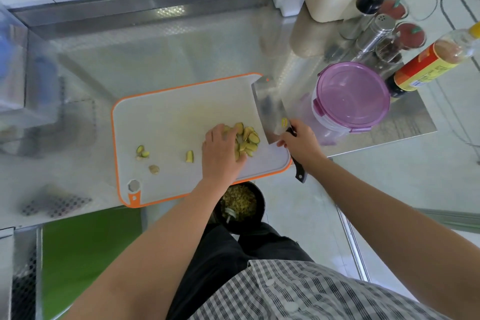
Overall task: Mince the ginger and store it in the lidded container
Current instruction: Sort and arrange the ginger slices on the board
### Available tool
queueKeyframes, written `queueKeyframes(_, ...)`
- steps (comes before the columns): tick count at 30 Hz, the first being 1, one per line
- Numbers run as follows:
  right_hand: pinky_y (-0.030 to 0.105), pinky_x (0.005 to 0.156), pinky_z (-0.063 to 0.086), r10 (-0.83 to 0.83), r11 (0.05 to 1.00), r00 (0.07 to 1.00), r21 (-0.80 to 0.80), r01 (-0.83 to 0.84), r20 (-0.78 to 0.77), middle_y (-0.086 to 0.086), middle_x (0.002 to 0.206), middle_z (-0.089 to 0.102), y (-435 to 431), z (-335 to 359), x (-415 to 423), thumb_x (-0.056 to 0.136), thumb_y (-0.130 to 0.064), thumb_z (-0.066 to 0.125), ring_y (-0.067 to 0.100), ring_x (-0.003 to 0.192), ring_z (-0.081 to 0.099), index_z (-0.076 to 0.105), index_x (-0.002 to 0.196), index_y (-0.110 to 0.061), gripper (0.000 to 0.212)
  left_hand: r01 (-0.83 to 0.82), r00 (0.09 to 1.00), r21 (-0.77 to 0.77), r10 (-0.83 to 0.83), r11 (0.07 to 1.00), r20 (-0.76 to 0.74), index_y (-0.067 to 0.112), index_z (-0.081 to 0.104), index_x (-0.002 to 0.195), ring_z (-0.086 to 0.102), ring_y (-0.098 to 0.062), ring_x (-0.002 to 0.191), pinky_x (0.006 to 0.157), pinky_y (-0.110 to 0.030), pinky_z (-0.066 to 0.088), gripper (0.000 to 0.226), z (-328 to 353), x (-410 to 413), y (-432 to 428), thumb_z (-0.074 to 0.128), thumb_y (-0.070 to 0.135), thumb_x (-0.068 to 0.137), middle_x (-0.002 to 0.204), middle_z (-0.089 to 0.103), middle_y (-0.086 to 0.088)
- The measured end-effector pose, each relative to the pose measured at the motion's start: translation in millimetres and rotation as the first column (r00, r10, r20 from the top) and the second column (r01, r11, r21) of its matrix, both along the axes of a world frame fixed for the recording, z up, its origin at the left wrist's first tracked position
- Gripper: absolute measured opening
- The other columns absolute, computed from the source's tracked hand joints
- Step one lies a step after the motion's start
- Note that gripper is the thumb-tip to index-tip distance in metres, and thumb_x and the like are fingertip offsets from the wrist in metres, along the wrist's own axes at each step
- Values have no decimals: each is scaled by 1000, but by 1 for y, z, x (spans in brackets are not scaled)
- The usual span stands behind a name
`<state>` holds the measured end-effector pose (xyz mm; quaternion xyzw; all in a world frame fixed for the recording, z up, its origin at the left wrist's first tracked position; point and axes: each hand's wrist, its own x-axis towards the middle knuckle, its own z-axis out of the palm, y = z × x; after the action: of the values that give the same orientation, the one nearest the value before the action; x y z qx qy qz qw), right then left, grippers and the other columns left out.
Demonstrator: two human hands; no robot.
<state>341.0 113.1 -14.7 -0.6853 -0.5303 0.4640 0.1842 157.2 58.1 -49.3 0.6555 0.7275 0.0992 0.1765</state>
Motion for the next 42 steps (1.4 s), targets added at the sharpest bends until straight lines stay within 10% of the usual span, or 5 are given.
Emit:
queueKeyframes(7, 27, 64, 39, 170, 985, 984, -6, -171, -47, 6, 94, 55, 54, -9, -25, 90, -4, 47, 19, 77, 48, 47, 126, -18, 38, -81, 997, 23, 81, 996, 7, 16, 57, 123, 42, -34, 121, 94, -44, 43, 45, 1, -24, -2, 69, 29, 81, 128, 48, -15)
queueKeyframes(17, 39, 99, 31, 201, 958, 856, 88, -274, 477, 16, 124, 43, 75, -29, -42, 86, -6, 52, 36, 117, 38, 59, 122, -16, 38, -140, 990, -1, 140, 990, -18, 19, 60, 120, 44, -30, 116, 92, -40, 40, 39, 4, -36, -6, 68, 29, 82, 122, 49, -11)
queueKeyframes(21, 39, 86, 45, 154, 910, 929, 319, -266, 336, 10, 108, 55, 51, -16, -47, 88, -12, 56, 29, 94, 56, 61, 116, -14, 29, -111, 993, 50, 109, 993, 40, 20, 63, 117, 49, -28, 100, 83, -38, 44, 32, 8, -32, -1, 66, 22, 85, 106, 52, -10)
queueKeyframes(27, 43, 79, 49, 414, 855, 814, 132, -501, 408, 6, 106, 54, 10, -29, -51, 86, -42, 62, 23, 93, 58, 54, 107, -15, 35, 13, 996, 17, -14, 1000, 85, 23, 67, 115, 50, -26, 96, 75, -34, 42, 34, 2, -20, 11, 69, 12, 82, 99, 53, -7)
queueKeyframes(42, 35, 69, 47, 434, 799, 826, 270, -538, 361, 3, 101, 54, 11, -24, -57, 86, -24, 64, 23, 86, 55, 62, 106, -16, 22, -201, 864, -129, 238, 971, 444, 16, 66, 87, 52, 2, 65, 62, -7, 35, 13, 5, -42, 8, 75, 16, 78, 74, 59, 11)
